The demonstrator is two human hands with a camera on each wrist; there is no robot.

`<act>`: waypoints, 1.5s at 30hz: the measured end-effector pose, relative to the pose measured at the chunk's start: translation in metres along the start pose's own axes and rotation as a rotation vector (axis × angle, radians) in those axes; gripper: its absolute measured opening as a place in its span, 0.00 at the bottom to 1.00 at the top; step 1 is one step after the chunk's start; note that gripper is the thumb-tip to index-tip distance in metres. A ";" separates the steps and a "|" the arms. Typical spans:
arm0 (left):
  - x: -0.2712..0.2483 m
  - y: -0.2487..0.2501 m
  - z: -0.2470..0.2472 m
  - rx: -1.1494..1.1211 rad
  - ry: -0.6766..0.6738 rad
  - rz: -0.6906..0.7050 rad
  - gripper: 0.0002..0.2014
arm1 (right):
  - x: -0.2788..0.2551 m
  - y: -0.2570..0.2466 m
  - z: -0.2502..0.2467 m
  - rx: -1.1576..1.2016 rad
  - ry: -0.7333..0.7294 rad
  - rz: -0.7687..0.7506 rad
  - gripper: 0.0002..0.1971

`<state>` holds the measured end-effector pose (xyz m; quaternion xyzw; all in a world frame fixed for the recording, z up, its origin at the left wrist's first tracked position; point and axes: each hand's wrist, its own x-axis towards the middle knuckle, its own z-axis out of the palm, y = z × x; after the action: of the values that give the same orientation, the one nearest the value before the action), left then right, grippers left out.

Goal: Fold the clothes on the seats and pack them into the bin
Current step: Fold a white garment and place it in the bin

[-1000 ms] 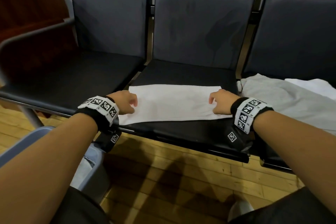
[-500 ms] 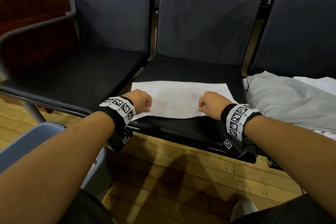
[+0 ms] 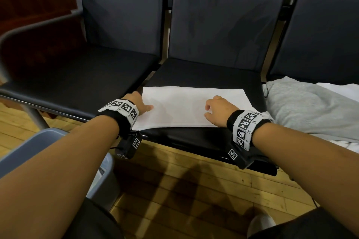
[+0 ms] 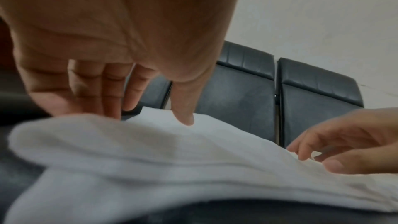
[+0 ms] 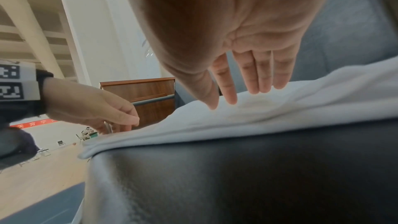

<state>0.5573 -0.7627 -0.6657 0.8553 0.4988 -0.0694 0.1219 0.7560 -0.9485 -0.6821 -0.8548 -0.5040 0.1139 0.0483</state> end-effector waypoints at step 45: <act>0.007 0.078 -0.013 -0.918 -0.227 0.161 0.19 | 0.047 0.008 0.001 0.995 -0.053 0.556 0.38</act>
<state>0.6288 -0.7902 -0.6437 0.7358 0.3938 0.0747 0.5458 0.7845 -0.9119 -0.6917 -0.8265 -0.1470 0.3674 0.4004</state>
